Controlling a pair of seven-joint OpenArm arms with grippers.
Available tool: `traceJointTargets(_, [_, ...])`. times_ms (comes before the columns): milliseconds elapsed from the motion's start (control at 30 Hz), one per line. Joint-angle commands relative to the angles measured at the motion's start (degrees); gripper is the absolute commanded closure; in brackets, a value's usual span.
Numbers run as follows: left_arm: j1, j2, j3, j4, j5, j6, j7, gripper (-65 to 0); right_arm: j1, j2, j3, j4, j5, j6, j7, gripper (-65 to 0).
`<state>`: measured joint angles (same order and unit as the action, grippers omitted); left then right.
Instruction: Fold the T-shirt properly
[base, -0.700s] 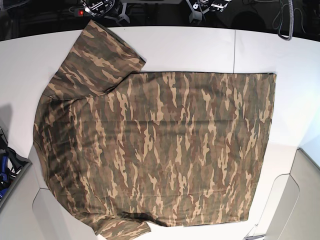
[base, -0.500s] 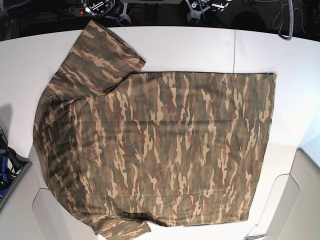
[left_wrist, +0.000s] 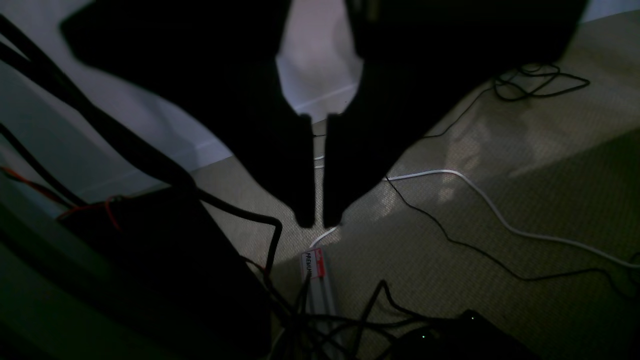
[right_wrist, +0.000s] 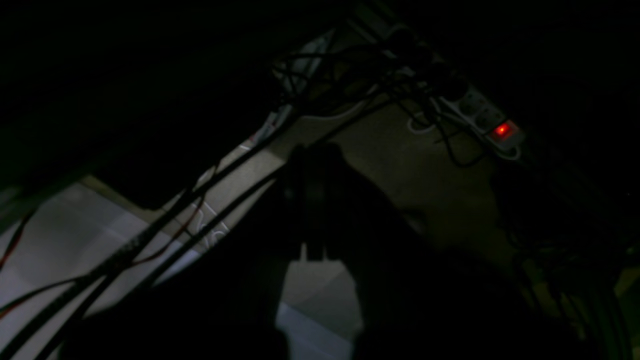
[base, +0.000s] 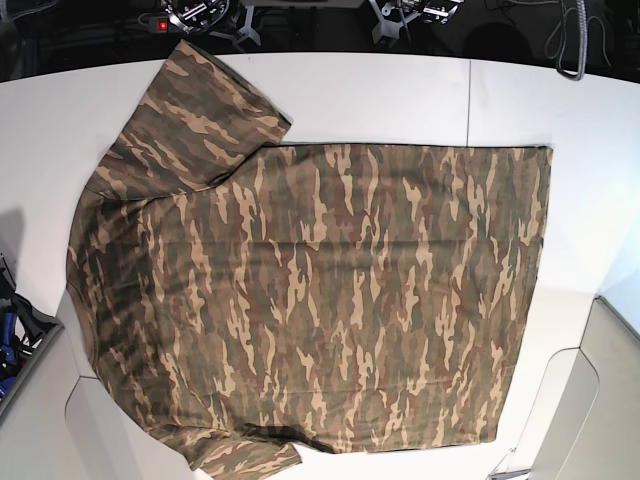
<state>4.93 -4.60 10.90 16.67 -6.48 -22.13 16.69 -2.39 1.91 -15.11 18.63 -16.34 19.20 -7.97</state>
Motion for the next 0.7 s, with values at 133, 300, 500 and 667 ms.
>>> traceJointTargets(133, [0.4, -0.2, -0.1, 0.3, -0.5, -6.1, 0.3, -4.4, -0.5, 0.3, 0.1, 0.4, 0.2, 0.6, 0.2, 0.0])
traceJointTargets(300, [3.4, -0.6, -0.1, 1.6, -0.5, -15.0, 0.2, -4.4, -2.9, 0.6, 0.1, 0.5, 0.3, 3.5, 0.2, 0.0])
traceJointTargets(500, [11.8, -2.5, -0.1, 13.1, -7.2, -17.9, 3.1, -4.4, -8.7, 3.5, 0.1, 6.3, 5.6, 9.9, 0.2, 0.0])
traceJointTargets(667, [21.0, -6.0, -0.5, 27.3, -13.4, -17.9, 4.8, -4.6, -17.3, 8.8, 0.1, 18.2, 19.3, 14.8, 0.2, 0.0])
